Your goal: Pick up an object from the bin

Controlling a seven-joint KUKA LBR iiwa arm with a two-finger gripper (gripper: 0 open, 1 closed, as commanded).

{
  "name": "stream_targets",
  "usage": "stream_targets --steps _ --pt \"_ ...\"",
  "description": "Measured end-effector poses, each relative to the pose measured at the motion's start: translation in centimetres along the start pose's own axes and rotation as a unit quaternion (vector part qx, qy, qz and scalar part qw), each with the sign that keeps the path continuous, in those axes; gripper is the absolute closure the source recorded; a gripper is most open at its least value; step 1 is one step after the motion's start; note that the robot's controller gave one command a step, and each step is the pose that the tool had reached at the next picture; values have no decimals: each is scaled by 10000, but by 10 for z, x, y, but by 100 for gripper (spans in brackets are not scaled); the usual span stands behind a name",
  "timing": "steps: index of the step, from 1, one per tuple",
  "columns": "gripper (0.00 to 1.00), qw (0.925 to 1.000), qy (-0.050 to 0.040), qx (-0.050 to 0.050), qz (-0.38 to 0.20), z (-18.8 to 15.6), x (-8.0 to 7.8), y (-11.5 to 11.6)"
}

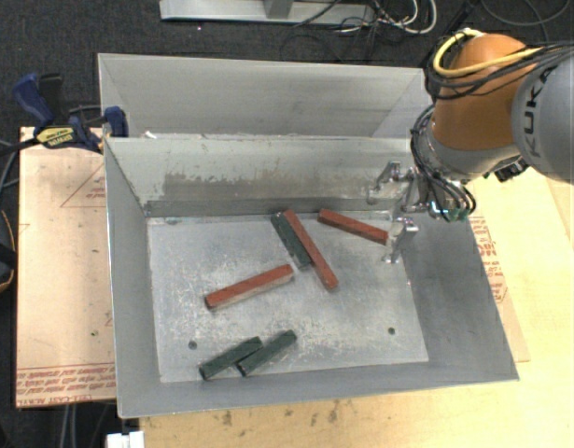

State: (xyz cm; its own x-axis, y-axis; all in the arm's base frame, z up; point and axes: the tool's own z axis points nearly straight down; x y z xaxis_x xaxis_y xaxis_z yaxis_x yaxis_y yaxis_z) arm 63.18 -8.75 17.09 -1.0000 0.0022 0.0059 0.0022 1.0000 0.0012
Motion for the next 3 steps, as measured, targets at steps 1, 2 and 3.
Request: stream_targets --steps 1,2,3 --pt "0 10000 -39 4 -5 -5 -2 0" --pt "100 9950 -30 -2 1001 82 -5 -22" --pt "100 9950 -30 -1 997 82 -5 -22"
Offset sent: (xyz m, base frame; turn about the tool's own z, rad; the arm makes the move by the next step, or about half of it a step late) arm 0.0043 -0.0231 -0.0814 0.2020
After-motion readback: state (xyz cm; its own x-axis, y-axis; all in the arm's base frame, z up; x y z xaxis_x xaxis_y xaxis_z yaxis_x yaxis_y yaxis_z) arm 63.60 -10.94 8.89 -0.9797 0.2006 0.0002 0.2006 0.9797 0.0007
